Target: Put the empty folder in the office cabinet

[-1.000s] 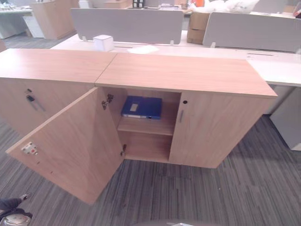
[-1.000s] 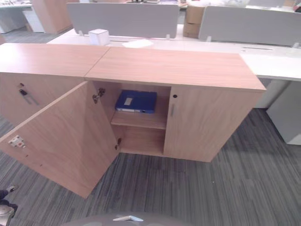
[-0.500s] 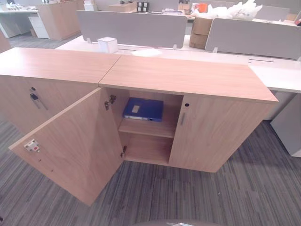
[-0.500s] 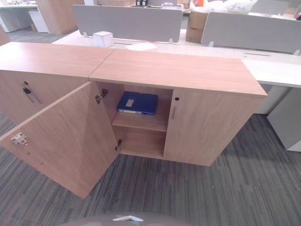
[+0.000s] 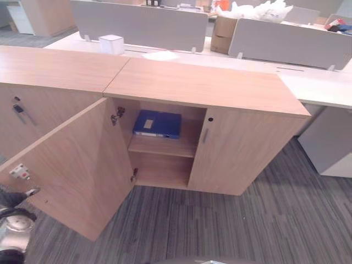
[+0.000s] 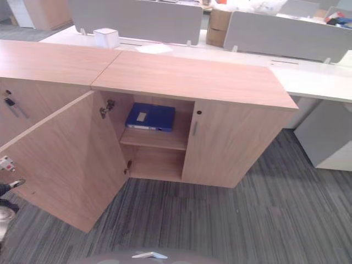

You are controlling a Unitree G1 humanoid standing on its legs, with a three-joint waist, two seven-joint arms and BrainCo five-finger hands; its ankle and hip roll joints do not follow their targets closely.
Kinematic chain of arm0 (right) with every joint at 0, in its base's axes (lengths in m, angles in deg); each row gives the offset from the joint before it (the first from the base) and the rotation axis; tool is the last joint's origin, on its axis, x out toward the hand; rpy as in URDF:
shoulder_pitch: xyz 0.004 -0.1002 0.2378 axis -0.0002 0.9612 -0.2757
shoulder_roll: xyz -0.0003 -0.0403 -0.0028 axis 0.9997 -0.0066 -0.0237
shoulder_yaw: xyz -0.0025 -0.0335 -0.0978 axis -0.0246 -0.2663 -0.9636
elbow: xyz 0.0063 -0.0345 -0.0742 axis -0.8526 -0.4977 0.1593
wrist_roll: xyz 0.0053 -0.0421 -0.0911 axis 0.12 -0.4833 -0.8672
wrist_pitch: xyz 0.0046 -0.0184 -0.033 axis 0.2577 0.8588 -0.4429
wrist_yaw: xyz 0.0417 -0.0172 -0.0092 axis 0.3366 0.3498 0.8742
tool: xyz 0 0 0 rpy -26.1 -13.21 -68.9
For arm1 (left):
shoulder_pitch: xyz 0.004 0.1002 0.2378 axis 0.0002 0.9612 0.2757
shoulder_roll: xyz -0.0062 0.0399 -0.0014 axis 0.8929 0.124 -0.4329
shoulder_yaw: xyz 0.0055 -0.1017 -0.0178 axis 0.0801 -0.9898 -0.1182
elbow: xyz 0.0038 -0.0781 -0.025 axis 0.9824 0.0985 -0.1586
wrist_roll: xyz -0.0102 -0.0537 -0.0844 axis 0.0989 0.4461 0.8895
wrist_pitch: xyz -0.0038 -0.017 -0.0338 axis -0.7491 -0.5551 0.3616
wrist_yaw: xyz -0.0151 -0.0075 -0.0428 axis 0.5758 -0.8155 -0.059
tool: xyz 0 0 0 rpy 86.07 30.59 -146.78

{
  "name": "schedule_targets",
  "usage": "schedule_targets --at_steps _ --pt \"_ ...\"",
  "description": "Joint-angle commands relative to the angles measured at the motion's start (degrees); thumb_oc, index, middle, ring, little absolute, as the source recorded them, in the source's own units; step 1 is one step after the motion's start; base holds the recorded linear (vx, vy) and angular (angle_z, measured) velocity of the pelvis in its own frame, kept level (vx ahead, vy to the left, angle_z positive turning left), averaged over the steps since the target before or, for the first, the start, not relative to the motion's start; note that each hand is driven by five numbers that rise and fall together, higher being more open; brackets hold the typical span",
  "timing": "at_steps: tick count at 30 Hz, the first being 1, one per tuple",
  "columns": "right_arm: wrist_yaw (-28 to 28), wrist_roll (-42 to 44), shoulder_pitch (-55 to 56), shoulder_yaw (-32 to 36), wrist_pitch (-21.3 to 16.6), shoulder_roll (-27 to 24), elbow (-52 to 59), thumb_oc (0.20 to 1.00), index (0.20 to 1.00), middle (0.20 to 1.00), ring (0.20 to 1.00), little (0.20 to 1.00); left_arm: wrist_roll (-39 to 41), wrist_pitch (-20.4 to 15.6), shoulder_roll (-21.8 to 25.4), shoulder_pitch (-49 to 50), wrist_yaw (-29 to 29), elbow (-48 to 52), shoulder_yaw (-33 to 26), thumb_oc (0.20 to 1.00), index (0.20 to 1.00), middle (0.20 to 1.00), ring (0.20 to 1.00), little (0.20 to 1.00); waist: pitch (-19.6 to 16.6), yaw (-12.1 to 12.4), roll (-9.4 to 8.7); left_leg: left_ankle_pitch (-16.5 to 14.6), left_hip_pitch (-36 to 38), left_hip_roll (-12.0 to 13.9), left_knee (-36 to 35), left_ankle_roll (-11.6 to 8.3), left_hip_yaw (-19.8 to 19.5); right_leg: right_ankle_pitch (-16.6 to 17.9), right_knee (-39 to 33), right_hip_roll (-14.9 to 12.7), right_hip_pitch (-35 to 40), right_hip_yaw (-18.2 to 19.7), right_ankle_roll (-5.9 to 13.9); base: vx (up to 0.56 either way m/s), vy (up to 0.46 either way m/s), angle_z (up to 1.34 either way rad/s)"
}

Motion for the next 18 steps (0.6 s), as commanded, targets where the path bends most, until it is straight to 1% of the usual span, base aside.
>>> schedule_targets --at_steps 1,2,3,6,7,8,9,10,11,12,13,14,16,17,18 --pt "-0.7 -1.88 -3.62 -1.12 -1.06 -1.72 -3.17 1.0 1.0 1.0 1.0 1.0 0.17 -4.14 1.25 -3.52 -0.15 1.95 -1.01 1.0 1.0 1.0 1.0 1.0 1.71 -0.38 2.19 -8.57 3.26 1.47 0.05 -0.43 0.38 -0.68 0.2 -2.18 -0.49 0.46 4.27 0.01 0.004 -0.03" --pt "-0.7 -1.9 -3.57 -1.04 -1.12 -1.75 -3.09 1.0 1.0 1.0 1.0 1.0 1.03 -4.46 0.57 -3.83 -0.1 2.87 -0.98 1.0 1.0 1.0 1.0 1.0 1.62 -0.52 2.13 -8.64 3.35 1.47 0.05 -0.43 0.47 -0.67 0.17 -2.16 -0.47 0.54 4.28 0.02 0.01 -0.04" --pt "-0.77 -1.71 -3.48 -0.75 -1.24 -1.69 -2.93 1.0 1.0 1.0 1.0 1.0 3.18 -4.85 -1.43 -4.37 -0.09 5.46 -0.93 1.0 1.0 1.0 1.0 1.0 1.5 -0.76 2.11 -8.77 3.49 1.43 0.05 -0.4 0.66 -0.68 0.16 -2.14 -0.39 0.75 4.23 0.02 0.007 -0.03" --pt "-0.72 -1.79 -3.44 -0.57 -1.22 -1.75 -2.89 1.0 1.0 1.0 1.0 1.0 4.86 -5.12 -2.59 -4.28 0.29 6.93 -1.31 1.0 1.0 1.0 1.0 1.0 1.4 -0.82 2.12 -8.84 3.61 1.41 0.05 -0.38 0.72 -0.68 0.14 -2.15 -0.3 0.85 4.2 0.0 0.003 -0.01" --pt "-0.74 -1.92 -3.26 -0.39 -1.26 -1.66 -2.85 1.0 1.0 1.0 1.0 1.0 6.7 -5.51 -4.12 -4.12 0.84 9.25 -1.53 1.0 1.0 1.0 1.0 1.0 1.34 -0.93 2.09 -8.92 3.73 1.37 0.05 -0.34 0.76 -0.7 0.15 -2.16 -0.23 0.95 4.17 0.0 0.0 0.0" --pt "-0.47 -2.76 -2.91 0.09 -0.99 -1.47 -2.98 1.0 1.0 1.0 1.0 1.0 12.28 -7.0 -8.38 -3.4 1.96 15.44 -2.53 1.0 1.0 1.0 1.0 1.0 1.28 -1.06 1.9 -9.08 3.85 1.37 0.05 -0.22 0.72 -0.79 0.13 -2.15 -0.08 1.14 4.05 0.0 0.0 0.0" --pt "-0.46 -2.78 -2.87 0.06 -0.98 -1.57 -2.98 1.0 1.0 1.0 1.0 1.0 12.28 -6.85 -8.52 -3.16 1.98 15.74 -2.65 1.0 1.0 1.0 1.0 1.0 1.26 -1.09 1.99 -9.1 3.89 1.38 0.05 -0.22 0.73 -0.79 0.14 -2.13 -0.04 1.15 4.05 0.0 0.0 0.0" --pt "-0.36 -3.05 -2.84 0.15 -0.92 -1.52 -3.01 1.0 1.0 1.0 1.0 1.0 13.94 -7.38 -10.22 -2.83 2.35 18.4 -2.53 1.0 1.0 1.0 1.0 1.0 1.29 -1.12 1.97 -9.13 3.9 1.34 0.05 -0.16 0.68 -0.79 0.14 -2.14 -0.05 1.19 4.04 0.0 -0.002 -0.03" --pt "-0.22 -3.52 -2.77 0.35 -0.75 -1.26 -3.26 1.0 1.0 1.0 1.0 1.0 17.62 -8.47 -13.4 -2.21 3.47 22.52 -2.3 1.0 1.0 1.0 1.0 1.0 1.28 -1.17 1.84 -9.19 3.92 1.31 0.05 -0.06 0.56 -0.79 0.13 -2.18 0.0 1.28 3.96 0.0 0.0 0.0" --pt "-0.2 -3.54 -2.74 0.34 -0.75 -1.35 -3.26 1.0 1.0 1.0 1.0 1.0 17.64 -8.35 -13.51 -2.02 3.5 22.76 -2.37 1.0 1.0 1.0 1.0 1.0 1.25 -1.18 1.92 -9.21 3.95 1.32 0.05 -0.06 0.56 -0.79 0.13 -2.17 0.02 1.28 3.96 0.0 0.0 0.0" --pt "0.0 -4.2 -2.96 0.4 -0.53 -1.3 -3.59 1.0 1.0 1.0 1.0 1.0 22.61 -9.33 -16.63 -1.55 5.51 26.36 -1.17 1.0 1.0 1.0 1.0 1.0 1.33 -1.21 1.86 -9.26 3.98 1.3 0.05 0.05 0.44 -0.81 0.14 -2.24 0.08 1.3 3.9 0.0 0.0 0.0" --pt "0.09 -4.47 -3.05 0.43 -0.4 -1.39 -3.89 1.0 1.0 1.0 1.0 1.0 25.69 -9.46 -17.94 -1.16 7.05 27.84 -0.35 1.0 1.0 1.0 1.0 1.0 1.37 -1.23 1.93 -9.25 4.0 1.26 0.05 0.12 0.41 -0.79 0.16 -2.23 0.12 1.31 3.84 -0.01 0.002 0.04" --pt "0.11 -4.48 -3.02 0.45 -0.41 -1.45 -3.91 1.0 1.0 1.0 1.0 1.0 25.79 -9.43 -17.96 -1.07 7.12 27.92 -0.36 1.0 1.0 1.0 1.0 1.0 1.36 -1.21 1.99 -9.26 4.02 1.27 0.05 0.12 0.41 -0.79 0.16 -2.22 0.13 1.31 3.84 0.0 0.001 0.02" --pt "0.55 -4.88 -3.47 0.46 -0.1 -1.85 -4.34 1.0 1.0 1.0 1.0 1.0 33.23 -9.61 -19.98 -0.75 11.03 30.65 1.37 1.0 1.0 1.0 1.0 1.0 1.49 -1.32 2.13 -9.15 3.98 1.21 0.05 0.2 0.38 -0.71 0.29 -2.24 0.1 1.36 3.8 0.0 0.0 0.0" --pt "1.01 -5.19 -3.61 0.47 0.1 -2.16 -4.69 1.0 1.0 1.0 1.0 1.0 37.1 -9.38 -20.9 -0.2 13.28 32.45 2.29 1.0 1.0 1.0 1.0 1.0 1.54 -1.37 2.25 -9.17 4.02 1.21 0.05 0.26 0.42 -0.64 0.31 -2.27 0.12 1.44 3.8 -0.03 0.024 0.05"
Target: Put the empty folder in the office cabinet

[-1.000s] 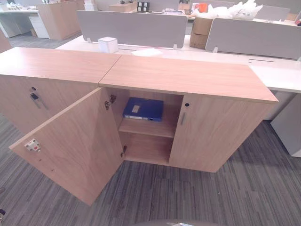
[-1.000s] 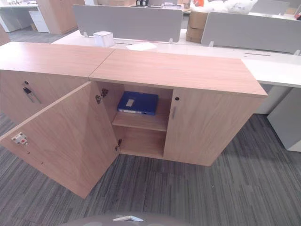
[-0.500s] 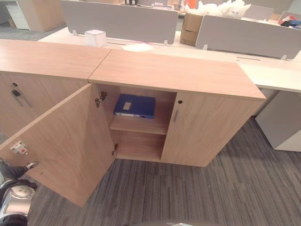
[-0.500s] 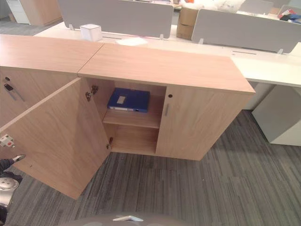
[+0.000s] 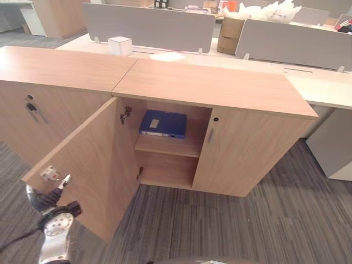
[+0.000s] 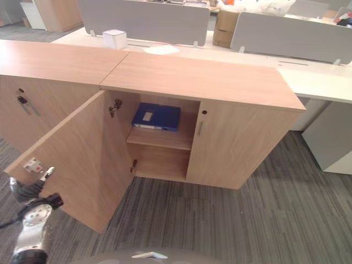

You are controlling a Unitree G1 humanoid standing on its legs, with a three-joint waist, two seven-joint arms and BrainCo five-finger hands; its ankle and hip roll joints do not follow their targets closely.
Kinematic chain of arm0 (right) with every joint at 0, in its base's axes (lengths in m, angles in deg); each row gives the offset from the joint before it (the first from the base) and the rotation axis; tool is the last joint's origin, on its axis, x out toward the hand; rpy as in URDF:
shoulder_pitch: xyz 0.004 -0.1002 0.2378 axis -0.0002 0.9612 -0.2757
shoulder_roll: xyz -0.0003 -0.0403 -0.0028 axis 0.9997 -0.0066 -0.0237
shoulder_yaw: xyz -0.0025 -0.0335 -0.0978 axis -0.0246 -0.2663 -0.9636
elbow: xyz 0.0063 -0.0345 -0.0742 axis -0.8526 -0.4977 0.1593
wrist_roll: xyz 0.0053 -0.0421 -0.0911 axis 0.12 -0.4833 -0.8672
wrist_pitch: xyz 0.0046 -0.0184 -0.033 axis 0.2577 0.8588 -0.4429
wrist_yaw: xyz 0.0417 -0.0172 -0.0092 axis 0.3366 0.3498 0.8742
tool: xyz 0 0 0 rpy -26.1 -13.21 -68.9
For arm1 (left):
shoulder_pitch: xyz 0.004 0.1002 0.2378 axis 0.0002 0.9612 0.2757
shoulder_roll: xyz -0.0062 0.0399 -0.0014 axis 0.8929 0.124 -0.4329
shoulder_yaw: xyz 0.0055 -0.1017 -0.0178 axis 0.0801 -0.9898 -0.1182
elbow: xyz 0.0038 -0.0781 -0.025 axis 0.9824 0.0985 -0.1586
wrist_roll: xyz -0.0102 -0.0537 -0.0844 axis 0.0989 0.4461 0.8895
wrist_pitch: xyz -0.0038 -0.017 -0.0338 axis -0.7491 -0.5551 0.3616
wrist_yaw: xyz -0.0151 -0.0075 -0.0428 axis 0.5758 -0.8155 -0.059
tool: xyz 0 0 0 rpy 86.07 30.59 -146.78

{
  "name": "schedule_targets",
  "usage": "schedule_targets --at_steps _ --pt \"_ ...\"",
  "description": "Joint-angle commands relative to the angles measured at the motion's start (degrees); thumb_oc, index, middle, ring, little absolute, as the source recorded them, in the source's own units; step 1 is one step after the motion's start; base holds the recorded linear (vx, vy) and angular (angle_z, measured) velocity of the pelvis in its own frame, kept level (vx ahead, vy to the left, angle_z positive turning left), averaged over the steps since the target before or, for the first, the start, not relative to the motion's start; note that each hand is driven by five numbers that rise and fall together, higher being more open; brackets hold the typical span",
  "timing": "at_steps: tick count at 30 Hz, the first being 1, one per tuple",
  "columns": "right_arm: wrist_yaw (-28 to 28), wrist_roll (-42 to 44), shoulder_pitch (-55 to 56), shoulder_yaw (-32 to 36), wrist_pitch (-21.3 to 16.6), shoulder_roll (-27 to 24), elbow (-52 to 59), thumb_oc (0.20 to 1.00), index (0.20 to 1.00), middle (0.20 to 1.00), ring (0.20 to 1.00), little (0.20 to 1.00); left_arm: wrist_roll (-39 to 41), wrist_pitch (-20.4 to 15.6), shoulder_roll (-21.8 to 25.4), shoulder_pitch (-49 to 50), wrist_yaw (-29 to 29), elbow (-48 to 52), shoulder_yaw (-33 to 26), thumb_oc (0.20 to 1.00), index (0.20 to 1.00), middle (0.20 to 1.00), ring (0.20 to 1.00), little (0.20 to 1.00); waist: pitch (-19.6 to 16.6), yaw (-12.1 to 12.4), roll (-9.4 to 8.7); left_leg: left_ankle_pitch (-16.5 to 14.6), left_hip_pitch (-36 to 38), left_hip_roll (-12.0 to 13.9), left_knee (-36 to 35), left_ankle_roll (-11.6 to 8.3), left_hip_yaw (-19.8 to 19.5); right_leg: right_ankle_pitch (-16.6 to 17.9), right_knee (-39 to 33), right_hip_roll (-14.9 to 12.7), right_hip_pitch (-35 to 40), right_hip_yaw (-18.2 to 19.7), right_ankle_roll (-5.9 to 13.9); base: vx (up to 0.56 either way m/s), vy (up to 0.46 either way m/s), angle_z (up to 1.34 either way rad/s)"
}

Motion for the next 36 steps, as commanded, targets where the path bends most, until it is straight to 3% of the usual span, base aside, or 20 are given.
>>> schedule_targets --at_steps 1,11,26,36 --pt "1.05 -2.77 -4.76 -0.13 0.69 -3.1 -5.57 1.0 1.0 1.0 1.0 1.0 15.4 -3.6 -0.2 -7.12 14.64 9.07 8.05 1.0 1.0 1.0 1.0 1.0 1.26 -3.67 1.77 -8.66 3.92 1.56 0.04 0.13 0.02 -0.61 0.44 -1.89 0.04 0.52 3.59 -0.02 0.014 0.06" --pt "0.93 -3.13 -6.26 -0.18 1.61 -2.78 -7.1 1.0 1.0 1.0 1.0 1.0 23.55 -0.79 -4.54 -6.29 20.57 16.48 19.48 1.0 1.0 1.0 1.0 1.0 1.4 -4.46 2.03 -9.32 4.39 1.21 0.04 0.54 0.59 -0.42 0.54 -1.94 0.05 1.21 3.55 0.0 0.003 0.02" --pt "-1.63 0.6 -9.19 -1.34 1.36 -0.83 -6.69 1.0 1.0 1.0 1.0 1.0 24.3 3.03 -3.94 -7.4 26.57 18.76 33.72 1.0 1.0 1.0 1.0 1.0 1.56 -5.75 2.3 -9.87 4.73 1.03 0.04 1.01 1.53 -0.88 0.93 -1.88 -0.08 2.22 3.6 0.0 -0.003 -0.1" --pt "-2.26 1.46 -9.42 -1.86 1.52 -0.28 -6.49 1.0 1.0 1.0 1.0 1.0 23.31 3.03 -3.67 -7.51 25.8 17.54 34.38 1.0 1.0 1.0 1.0 1.0 1.31 -5.72 2.55 -10.14 4.96 0.9 0.04 1.2 1.6 -1.09 1.22 -2.09 -0.01 2.25 3.72 0.0 0.002 -0.06"
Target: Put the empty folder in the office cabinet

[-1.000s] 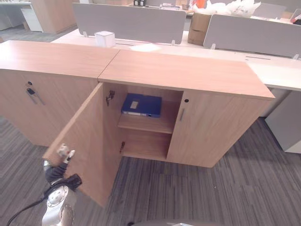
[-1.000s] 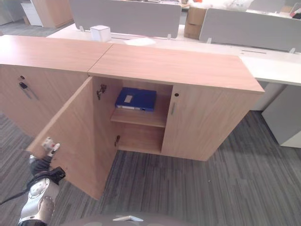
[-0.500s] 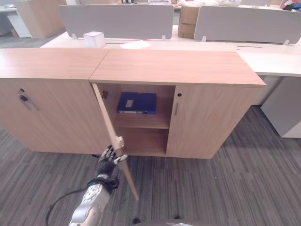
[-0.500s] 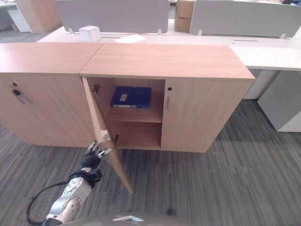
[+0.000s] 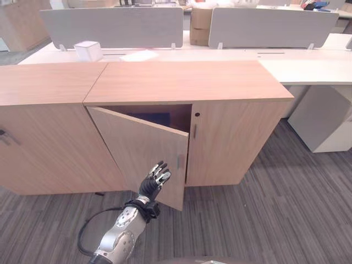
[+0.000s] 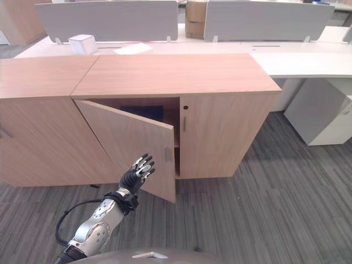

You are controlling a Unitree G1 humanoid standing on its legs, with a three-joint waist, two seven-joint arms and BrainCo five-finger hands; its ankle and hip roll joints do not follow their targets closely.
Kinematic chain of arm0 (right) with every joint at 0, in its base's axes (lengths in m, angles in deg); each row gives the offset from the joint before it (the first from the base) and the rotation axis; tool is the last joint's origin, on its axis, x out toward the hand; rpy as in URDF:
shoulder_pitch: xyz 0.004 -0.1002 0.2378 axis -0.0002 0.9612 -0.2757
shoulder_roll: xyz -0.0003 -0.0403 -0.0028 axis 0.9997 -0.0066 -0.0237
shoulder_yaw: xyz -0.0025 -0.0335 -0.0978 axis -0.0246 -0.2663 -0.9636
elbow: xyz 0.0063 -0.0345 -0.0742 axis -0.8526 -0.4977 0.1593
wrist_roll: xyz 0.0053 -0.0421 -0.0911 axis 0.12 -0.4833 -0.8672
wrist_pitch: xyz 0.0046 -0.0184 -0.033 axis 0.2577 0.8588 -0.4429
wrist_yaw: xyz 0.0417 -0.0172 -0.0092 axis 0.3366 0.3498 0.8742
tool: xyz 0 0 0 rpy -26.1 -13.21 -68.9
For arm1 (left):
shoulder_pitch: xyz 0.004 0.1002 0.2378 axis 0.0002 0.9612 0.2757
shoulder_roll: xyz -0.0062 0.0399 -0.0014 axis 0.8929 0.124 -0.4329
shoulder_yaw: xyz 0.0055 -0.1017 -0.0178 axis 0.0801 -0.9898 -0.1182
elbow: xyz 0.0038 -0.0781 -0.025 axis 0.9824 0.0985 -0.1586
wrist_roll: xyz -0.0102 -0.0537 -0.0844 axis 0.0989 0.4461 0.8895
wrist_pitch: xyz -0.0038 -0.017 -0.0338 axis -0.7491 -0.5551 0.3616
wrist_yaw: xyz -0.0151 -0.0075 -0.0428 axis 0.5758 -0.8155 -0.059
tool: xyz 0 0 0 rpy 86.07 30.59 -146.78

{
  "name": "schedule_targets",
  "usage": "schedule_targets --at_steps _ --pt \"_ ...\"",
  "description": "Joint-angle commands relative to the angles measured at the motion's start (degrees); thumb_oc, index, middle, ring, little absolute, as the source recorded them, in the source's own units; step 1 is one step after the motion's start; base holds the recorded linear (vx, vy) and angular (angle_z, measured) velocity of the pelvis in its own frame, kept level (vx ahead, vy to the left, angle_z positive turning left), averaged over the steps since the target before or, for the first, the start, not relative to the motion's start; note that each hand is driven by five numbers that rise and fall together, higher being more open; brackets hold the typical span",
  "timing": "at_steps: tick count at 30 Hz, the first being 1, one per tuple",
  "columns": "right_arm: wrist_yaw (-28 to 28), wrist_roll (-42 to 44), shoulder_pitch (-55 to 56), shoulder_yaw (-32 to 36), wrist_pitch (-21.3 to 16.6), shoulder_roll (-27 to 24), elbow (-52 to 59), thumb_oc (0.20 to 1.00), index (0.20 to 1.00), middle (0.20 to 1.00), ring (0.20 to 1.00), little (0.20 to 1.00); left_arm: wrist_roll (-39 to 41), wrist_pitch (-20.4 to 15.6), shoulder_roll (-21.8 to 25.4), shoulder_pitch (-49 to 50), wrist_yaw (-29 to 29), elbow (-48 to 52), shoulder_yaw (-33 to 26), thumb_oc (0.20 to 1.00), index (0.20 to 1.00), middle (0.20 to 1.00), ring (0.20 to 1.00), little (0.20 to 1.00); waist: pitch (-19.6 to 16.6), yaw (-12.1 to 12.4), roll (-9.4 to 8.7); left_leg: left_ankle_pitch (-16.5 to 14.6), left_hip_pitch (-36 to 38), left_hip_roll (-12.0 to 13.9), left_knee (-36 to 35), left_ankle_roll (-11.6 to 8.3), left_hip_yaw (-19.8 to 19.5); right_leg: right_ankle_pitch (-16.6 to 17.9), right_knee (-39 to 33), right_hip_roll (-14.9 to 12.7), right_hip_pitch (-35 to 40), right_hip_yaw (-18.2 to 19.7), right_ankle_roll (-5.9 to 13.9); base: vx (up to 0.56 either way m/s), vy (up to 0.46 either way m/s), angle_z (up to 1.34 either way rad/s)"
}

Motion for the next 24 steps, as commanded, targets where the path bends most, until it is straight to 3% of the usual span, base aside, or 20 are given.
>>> schedule_targets --at_steps 1,7,13,18,21,22,24 --pt "-1.47 1.26 -4.22 -1.25 -0.05 -0.33 -6.24 1.0 1.0 1.0 1.0 1.0 -1.26 -2.09 -0.6 -4.04 0.18 0.88 -2.52 1.0 1.0 1.0 1.0 1.0 0.52 -0.28 0.17 -10.3 3.25 1.31 0.06 -0.19 -1.47 -2.63 1.13 -1.65 -0.48 -0.59 3.16 0.0 0.0 0.0" --pt "-1.94 1.34 -4.27 -1.63 -0.11 -0.14 -5.9 1.0 1.0 1.0 1.0 1.0 -3.64 -2.06 -0.52 -2.55 -0.96 -3.0 -4.64 1.0 1.0 1.0 1.0 1.0 0.43 0.11 0.29 -10.25 3.33 1.21 0.06 -0.1 -1.7 -2.55 1.42 -1.65 -0.51 -0.79 3.05 0.0 0.0 0.01" --pt "-2.58 1.14 -4.78 -1.85 -0.48 0.15 -5.25 1.0 1.0 1.0 1.0 1.0 -12.03 -0.66 -0.29 0.62 -2.76 -16.65 -8.33 1.0 1.0 1.0 1.0 1.0 0.31 1.15 0.46 -10.04 3.27 1.05 0.06 0.01 -2.01 -2.37 1.73 -1.62 -0.62 -1.38 2.89 0.0 0.0 0.0" --pt "-2.69 0.89 -5.21 -1.56 -0.39 0.14 -5.2 1.0 1.0 1.0 1.0 1.0 -21.85 0.7 -1.16 1.01 -4.28 -34.82 -12.26 1.0 1.0 1.0 1.0 1.0 0.18 1.76 0.67 -9.73 3.03 1.0 0.06 0.06 -2.39 -2.35 1.92 -1.58 -0.73 -1.81 2.78 -0.02 0.006 0.08" --pt "-2.76 0.43 -6.14 -1.86 0.07 0.15 -5.8 1.0 1.0 1.0 1.0 1.0 -31.86 0.65 -2.78 -2.71 -7.05 -56.44 -14.87 1.0 1.0 1.0 1.0 1.0 -0.11 1.89 0.81 -9.26 2.91 1.22 0.06 -0.05 -2.5 -2.8 2.22 -1.36 -0.89 -1.76 2.51 -0.01 0.006 0.03" --pt "-2.77 0.43 -6.19 -1.85 0.07 0.13 -5.8 1.0 1.0 1.0 1.0 1.0 -31.87 0.53 -2.82 -2.84 -7.05 -56.62 -14.88 1.0 1.0 1.0 1.0 1.0 -0.07 1.88 0.83 -9.27 2.91 1.22 0.06 -0.06 -2.5 -2.81 2.23 -1.36 -0.9 -1.76 2.51 0.0 0.0 0.0" --pt "-2.76 0.84 -6.63 -2.33 -0.12 0.42 -5.8 1.0 1.0 1.0 1.0 1.0 -32.8 0.84 -4.02 -4.23 -8.19 -66.48 -17.44 1.0 1.0 1.0 1.0 1.0 -0.16 1.96 0.79 -9.09 2.94 1.36 0.06 -0.16 -2.68 -3.15 2.28 -1.23 -1.02 -1.62 2.36 0.0 0.0 0.0"
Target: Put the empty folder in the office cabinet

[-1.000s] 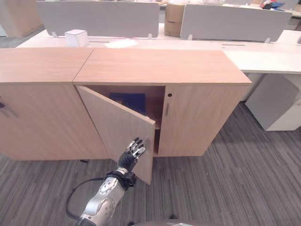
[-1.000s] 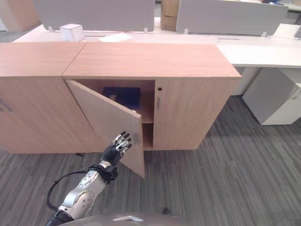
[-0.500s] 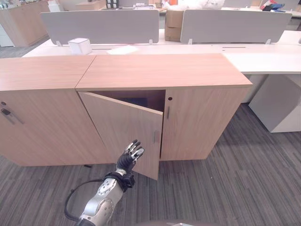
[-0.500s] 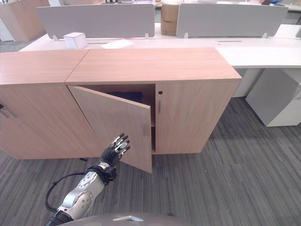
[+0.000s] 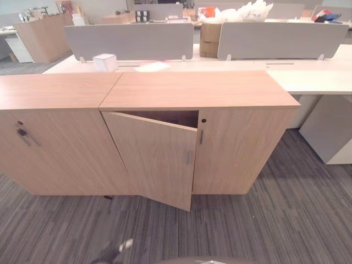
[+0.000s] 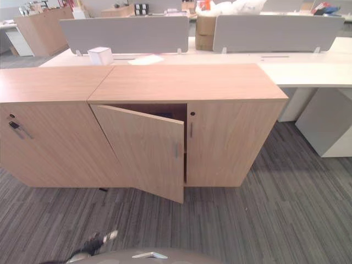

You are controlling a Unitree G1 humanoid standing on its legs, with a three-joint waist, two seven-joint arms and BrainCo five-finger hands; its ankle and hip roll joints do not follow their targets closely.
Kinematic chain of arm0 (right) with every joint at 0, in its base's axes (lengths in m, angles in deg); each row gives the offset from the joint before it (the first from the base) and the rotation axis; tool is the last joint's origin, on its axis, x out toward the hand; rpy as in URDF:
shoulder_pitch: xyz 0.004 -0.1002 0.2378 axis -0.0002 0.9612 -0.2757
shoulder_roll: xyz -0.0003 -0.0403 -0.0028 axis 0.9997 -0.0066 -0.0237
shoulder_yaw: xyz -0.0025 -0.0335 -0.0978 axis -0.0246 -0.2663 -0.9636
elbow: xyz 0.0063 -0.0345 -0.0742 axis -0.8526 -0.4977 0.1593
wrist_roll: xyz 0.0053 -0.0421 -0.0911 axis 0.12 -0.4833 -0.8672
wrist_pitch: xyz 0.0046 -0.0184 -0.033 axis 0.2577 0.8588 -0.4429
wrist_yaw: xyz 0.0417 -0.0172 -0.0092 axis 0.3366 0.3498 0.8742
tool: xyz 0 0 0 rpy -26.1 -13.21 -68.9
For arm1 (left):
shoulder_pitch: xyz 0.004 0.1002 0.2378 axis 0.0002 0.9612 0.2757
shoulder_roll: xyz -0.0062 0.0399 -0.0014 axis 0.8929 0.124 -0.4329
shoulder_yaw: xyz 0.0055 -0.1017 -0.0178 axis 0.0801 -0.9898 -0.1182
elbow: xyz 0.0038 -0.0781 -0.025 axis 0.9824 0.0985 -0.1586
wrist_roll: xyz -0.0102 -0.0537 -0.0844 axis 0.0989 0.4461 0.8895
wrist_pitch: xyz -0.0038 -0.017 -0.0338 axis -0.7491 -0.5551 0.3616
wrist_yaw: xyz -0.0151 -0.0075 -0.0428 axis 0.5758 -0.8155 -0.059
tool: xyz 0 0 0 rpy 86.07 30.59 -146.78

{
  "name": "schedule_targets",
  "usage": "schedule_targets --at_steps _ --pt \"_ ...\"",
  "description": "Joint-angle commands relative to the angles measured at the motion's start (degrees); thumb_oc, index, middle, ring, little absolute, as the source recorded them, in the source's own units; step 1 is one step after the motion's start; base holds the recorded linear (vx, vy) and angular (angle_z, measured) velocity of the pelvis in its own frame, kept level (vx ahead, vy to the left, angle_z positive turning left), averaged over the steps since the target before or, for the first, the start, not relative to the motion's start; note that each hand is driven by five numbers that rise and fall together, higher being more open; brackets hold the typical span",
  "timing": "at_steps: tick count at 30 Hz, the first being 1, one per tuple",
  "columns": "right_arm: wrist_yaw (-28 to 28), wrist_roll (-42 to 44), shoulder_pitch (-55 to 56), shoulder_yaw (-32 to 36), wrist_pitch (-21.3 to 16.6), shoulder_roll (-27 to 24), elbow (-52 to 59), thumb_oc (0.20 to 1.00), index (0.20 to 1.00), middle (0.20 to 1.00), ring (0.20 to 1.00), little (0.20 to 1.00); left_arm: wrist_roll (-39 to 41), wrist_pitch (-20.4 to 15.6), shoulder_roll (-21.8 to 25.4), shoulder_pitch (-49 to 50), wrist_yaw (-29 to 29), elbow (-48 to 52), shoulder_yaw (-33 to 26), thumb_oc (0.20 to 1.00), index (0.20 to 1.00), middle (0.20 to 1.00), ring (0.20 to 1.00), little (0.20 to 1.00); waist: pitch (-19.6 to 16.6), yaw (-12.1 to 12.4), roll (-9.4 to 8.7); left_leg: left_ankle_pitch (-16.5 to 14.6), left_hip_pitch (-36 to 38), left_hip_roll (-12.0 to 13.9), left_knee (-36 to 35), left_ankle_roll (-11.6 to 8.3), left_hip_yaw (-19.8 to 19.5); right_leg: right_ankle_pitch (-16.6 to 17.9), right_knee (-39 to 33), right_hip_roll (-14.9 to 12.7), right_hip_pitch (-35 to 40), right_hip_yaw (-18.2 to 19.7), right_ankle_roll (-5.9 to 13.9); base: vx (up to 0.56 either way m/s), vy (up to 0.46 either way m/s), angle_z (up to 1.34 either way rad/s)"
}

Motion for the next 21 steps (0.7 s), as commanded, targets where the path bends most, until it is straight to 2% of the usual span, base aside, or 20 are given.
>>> schedule_targets --at_steps 1,5,10,21 --pt "-0.93 1.08 -5.02 -0.01 -0.24 0.02 -5.78 1.0 1.0 1.0 1.0 1.0 -3.83 -1.35 -1.18 -5.21 -2.24 -3.66 -4.88 1.0 1.0 1.0 1.0 1.0 3.1 0.42 0.31 -8.77 3.51 1.14 0.07 0.02 -1.63 -2.07 2.41 -1.43 -0.76 -0.54 2.94 0.0 0.0 0.0" --pt "-0.67 1.22 -5.25 -0.7 -0.28 0.91 -6.61 1.0 1.0 1.0 1.0 1.0 -6.26 -0.05 -1.81 -3.65 -2.93 -12.29 -8.62 1.0 1.0 1.0 1.0 1.0 2.89 0.98 0.18 -8.64 3.46 1.17 0.07 -0.1 -1.76 -2.0 2.02 -1.37 -0.57 -0.75 2.76 0.0 0.0 0.0" --pt "-0.29 1.45 -5.23 -1.51 -0.48 1.7 -6.23 1.0 1.0 1.0 1.0 1.0 -7.55 0.12 -2.41 -2.84 -2.62 -13.8 -8.82 1.0 1.0 1.0 1.0 1.0 2.9 1.2 0.13 -8.52 3.38 1.18 0.07 -0.13 -1.77 -1.93 1.87 -1.33 -0.51 -0.96 2.7 0.0 0.001 0.01" --pt "-1.06 2.43 -5.08 -2.4 -0.95 3.33 -6.37 1.0 1.0 1.0 1.0 1.0 -4.77 0.24 -3.81 -3.32 -3.89 -14.15 -9.53 1.0 1.0 1.0 1.0 1.0 2.81 1.8 -0.31 -8.42 3.07 1.25 0.07 -0.2 -2.14 -1.84 1.25 -1.45 -0.21 -1.45 2.65 0.0 0.0 0.0"
